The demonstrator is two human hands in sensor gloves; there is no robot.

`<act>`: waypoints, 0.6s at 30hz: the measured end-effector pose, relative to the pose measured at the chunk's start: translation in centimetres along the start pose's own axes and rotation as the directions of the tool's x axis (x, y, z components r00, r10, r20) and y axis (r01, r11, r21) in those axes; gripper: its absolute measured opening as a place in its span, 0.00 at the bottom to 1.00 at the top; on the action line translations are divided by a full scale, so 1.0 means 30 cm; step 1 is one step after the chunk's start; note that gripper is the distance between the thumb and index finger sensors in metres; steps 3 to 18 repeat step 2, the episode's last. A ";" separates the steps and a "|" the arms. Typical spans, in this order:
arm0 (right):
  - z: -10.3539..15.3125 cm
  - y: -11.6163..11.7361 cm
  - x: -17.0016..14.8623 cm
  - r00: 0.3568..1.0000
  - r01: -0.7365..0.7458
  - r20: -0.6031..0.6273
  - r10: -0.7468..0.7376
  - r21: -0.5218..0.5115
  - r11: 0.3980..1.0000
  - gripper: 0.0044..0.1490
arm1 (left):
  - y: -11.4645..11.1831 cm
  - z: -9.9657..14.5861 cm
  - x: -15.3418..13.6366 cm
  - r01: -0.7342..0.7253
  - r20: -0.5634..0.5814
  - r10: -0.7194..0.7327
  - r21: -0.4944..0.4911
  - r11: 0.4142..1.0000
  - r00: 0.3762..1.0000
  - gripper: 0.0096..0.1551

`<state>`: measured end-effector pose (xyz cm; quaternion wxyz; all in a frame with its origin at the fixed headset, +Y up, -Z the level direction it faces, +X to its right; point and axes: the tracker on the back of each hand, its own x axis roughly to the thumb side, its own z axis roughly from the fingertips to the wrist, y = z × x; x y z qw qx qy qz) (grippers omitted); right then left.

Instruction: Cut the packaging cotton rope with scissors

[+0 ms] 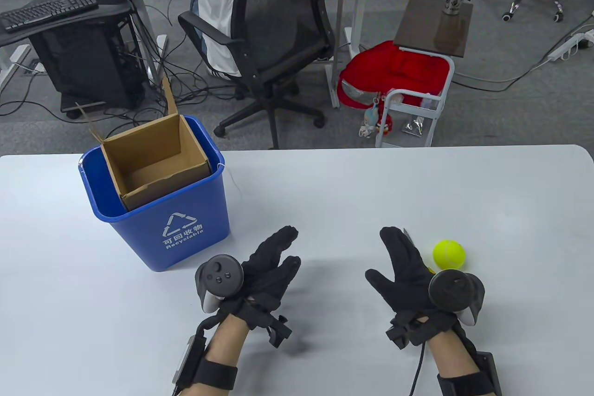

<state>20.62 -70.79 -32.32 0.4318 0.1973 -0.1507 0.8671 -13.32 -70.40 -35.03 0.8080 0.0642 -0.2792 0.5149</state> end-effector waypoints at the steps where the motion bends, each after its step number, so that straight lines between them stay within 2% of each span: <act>1: 0.000 0.002 0.000 1.000 0.002 0.001 -0.002 0.002 1.000 0.57 | 0.000 -0.001 0.001 -0.003 0.001 0.003 0.001 1.000 1.000 0.40; 18: 0.000 0.004 -0.002 1.000 0.004 0.000 -0.004 0.007 1.000 0.57 | 0.000 -0.002 0.001 -0.010 0.004 0.010 0.003 1.000 1.000 0.40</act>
